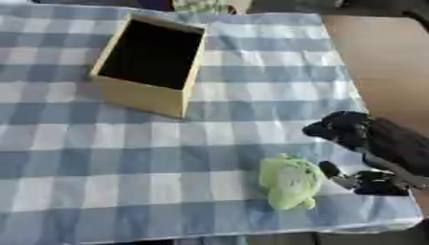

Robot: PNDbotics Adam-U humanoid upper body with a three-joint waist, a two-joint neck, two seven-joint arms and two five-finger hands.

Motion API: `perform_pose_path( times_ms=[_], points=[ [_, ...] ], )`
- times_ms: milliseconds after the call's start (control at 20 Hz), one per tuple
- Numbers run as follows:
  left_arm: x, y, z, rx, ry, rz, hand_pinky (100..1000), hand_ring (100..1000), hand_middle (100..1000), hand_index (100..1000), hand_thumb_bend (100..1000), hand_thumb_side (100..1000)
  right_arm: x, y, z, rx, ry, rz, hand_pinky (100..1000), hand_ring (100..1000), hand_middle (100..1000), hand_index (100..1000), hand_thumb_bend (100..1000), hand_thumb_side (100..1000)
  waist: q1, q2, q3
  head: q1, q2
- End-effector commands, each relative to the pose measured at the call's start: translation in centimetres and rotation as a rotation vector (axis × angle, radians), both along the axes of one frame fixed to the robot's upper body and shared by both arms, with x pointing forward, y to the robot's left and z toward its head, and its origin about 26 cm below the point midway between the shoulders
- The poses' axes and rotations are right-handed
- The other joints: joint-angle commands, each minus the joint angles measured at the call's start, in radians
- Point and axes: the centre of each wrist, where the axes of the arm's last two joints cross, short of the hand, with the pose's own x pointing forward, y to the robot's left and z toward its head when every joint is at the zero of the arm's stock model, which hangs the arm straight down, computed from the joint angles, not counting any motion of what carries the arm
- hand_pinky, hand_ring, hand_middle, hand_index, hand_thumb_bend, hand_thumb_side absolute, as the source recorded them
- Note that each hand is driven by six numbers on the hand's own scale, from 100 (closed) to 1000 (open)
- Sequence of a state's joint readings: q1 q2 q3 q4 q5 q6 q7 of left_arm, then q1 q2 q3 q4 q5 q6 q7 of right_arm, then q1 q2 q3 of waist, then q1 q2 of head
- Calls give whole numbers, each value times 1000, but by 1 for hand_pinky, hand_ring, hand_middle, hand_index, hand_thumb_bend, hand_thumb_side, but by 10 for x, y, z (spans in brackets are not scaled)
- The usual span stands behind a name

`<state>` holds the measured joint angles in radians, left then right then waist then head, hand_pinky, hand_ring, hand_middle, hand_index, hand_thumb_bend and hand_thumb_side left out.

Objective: Pick up objects on the table and place them in the box.

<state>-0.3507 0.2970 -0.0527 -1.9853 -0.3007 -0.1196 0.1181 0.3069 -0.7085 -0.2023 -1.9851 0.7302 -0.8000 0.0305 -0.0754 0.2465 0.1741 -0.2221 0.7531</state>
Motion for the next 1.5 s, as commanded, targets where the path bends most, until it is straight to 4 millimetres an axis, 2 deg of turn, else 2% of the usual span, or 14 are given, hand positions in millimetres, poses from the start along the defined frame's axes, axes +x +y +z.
perform_pose_path(
  times_ms=[50,300,650,950,1300,1500],
  points=[
    [-2,0,5,10,-18,-3,380,625,713,650,100,796,1,0,8,-30,-10,11,804,768,809,1000,100,100,1,-14,0,0,-8],
    [-2,0,5,13,-15,-4,380,626,714,650,100,794,1,0,8,-49,4,25,822,790,826,1000,124,295,0,-14,0,0,-7],
    [-2,0,4,17,-11,-5,380,626,715,650,100,793,-1,3,2,-78,45,42,822,792,827,1000,112,327,-1,-16,1,-3,-6],
    [-2,-1,4,22,-6,-9,379,627,716,650,100,791,-6,9,-10,-88,112,64,819,793,833,1000,100,395,-3,-18,1,-5,-5],
    [-2,-1,4,27,-1,-13,378,627,718,649,100,789,-6,14,-15,-87,167,90,817,798,840,1000,100,511,-2,-15,3,-8,-6],
    [-2,-2,4,33,3,-17,377,627,719,649,100,788,-5,13,-13,-85,168,60,818,800,845,1000,100,524,-2,-13,4,-8,-6]
  ],
)
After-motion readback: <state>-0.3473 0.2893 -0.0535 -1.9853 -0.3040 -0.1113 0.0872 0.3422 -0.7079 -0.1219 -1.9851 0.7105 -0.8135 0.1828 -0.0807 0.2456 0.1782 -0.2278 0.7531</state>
